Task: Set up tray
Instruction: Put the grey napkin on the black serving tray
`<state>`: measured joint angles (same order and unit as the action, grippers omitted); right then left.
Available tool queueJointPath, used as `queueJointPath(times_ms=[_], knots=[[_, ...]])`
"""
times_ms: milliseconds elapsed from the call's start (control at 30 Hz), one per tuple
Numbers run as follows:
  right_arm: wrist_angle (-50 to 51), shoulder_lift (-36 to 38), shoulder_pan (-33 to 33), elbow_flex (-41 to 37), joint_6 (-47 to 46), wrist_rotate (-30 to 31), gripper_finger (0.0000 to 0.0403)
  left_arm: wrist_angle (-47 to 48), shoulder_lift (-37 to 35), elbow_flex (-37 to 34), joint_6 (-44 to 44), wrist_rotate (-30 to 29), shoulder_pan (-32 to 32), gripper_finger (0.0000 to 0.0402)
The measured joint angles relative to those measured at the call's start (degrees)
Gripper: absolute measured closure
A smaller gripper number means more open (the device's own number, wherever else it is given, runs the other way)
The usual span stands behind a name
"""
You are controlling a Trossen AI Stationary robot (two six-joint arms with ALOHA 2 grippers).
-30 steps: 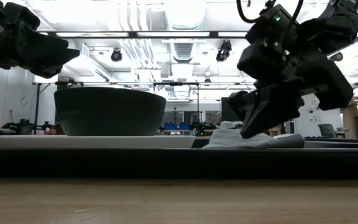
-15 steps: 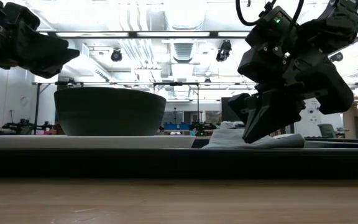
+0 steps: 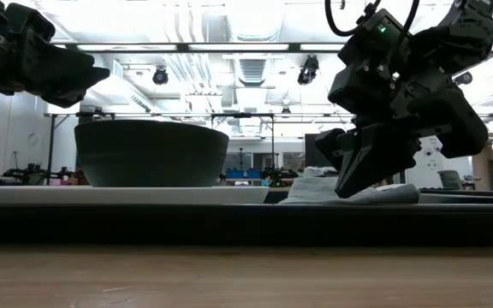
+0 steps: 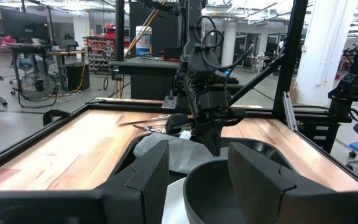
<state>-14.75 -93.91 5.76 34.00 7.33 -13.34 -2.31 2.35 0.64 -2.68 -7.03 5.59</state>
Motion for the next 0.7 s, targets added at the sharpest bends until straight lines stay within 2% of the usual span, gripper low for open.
queueJointPath(times_ms=[700], knots=[[4.1,0.0,0.0,0.3,-0.1,-0.1,0.0394,0.0,0.0,0.0,0.0,0.0,0.0,0.0256]])
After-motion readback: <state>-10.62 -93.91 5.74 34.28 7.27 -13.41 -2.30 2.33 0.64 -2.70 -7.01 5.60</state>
